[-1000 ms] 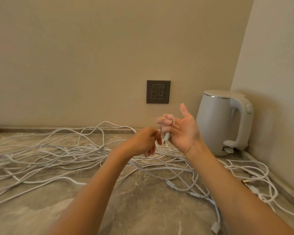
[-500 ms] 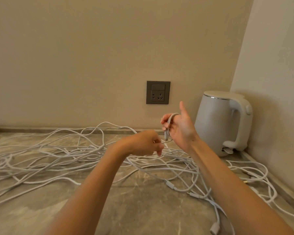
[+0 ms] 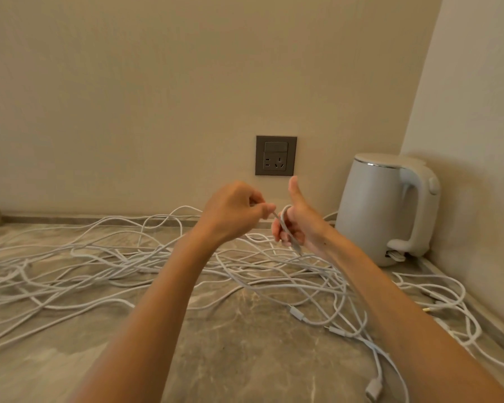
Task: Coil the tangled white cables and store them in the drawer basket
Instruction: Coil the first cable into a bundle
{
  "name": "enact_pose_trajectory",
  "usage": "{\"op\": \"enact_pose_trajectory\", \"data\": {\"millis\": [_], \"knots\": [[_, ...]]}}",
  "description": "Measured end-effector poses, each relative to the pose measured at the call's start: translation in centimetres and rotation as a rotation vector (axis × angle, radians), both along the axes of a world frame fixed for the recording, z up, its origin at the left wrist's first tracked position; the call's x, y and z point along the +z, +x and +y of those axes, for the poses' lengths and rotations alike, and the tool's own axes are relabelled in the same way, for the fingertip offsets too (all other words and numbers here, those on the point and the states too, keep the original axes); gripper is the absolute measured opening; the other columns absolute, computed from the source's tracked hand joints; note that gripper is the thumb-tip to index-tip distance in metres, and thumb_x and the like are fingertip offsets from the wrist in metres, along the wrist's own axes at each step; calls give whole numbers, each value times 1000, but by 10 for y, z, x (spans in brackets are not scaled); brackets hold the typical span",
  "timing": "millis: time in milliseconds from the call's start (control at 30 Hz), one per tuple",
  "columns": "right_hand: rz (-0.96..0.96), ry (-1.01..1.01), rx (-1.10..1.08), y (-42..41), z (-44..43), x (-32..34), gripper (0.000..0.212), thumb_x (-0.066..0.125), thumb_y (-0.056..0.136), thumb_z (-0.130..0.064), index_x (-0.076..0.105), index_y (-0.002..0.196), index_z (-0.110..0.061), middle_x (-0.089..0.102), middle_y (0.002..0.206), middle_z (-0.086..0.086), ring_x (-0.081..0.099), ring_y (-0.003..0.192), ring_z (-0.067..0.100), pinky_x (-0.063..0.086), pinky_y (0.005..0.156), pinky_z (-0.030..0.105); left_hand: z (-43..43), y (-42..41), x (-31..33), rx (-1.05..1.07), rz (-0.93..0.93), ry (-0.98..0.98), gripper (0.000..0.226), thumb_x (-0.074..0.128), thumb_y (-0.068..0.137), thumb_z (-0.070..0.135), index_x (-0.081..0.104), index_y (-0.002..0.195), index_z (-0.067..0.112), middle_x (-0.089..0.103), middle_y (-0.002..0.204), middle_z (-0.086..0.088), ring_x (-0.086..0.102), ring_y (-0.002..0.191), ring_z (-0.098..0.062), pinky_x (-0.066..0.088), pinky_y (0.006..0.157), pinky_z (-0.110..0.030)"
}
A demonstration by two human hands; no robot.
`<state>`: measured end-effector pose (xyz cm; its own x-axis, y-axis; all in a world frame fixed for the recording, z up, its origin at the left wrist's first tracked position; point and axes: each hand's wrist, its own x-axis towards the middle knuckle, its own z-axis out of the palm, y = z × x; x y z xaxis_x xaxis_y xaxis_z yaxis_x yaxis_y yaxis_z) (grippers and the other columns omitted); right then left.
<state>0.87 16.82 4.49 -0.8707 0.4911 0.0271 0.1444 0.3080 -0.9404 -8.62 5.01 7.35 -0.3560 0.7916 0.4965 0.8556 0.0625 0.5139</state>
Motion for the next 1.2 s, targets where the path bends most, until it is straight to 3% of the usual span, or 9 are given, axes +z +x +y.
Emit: {"op": "enact_pose_trajectory", "data": {"millis": [200,367,500,600,733,867,1000,1100,1200], "knots": [[6,-329,254,5,1,2,94,-5,78,-77,47,44,-7,44,47,7,25,40,10,17,41,19,5,-3,-6,89,3,166,23,64,83,35,64,69,17,43,52,13,37,48,-2,26,49,-19],[154,-713,504,5,-1,1,90,-1,81,-76,46,45,-8,42,44,4,29,31,3,18,30,12,12,-8,-16,44,-121,184,27,59,88,29,62,63,18,47,47,7,46,48,-11,43,60,-31],[283,-905,559,2,4,0,90,3,81,-78,50,49,-8,47,47,4,36,32,3,24,31,11,17,-7,-22,-12,-164,73,38,49,95,25,54,57,20,51,44,2,46,37,-5,43,54,-28],[404,-1145,694,1,10,-4,88,20,76,-78,55,59,1,53,58,14,34,38,11,34,37,18,21,-2,-25,-47,-217,-76,38,38,99,22,53,64,17,53,47,-1,47,36,-7,43,48,-25],[620,-1346,637,7,15,-2,77,35,75,-71,54,66,4,51,63,20,30,46,14,41,41,24,23,10,-28,-81,-276,-298,40,28,102,26,50,71,14,49,51,-4,45,38,-12,39,39,-20],[779,-1345,357,14,14,5,76,33,87,-71,52,66,1,46,66,15,42,44,17,45,42,22,23,16,-30,-100,-220,-471,40,27,102,25,47,69,15,43,56,-3,38,43,-13,32,35,-16],[818,-1270,171,10,2,11,69,35,89,-66,51,77,0,48,69,12,46,57,18,46,47,21,20,19,-29,-134,-165,-576,36,30,101,23,48,70,17,45,59,-3,39,47,-14,34,40,-21],[844,-1096,-14,13,4,13,59,35,91,-61,48,86,-4,51,65,9,42,64,15,43,52,22,15,25,-24,-192,-155,-663,35,29,101,24,49,73,17,44,57,-1,37,46,-12,33,41,-20],[785,-870,-119,16,13,10,61,27,94,-61,49,84,-5,49,67,8,40,60,14,39,58,24,16,32,-19,-203,-111,-614,35,32,101,25,54,76,14,45,59,2,39,50,-10,34,47,-21]]}}
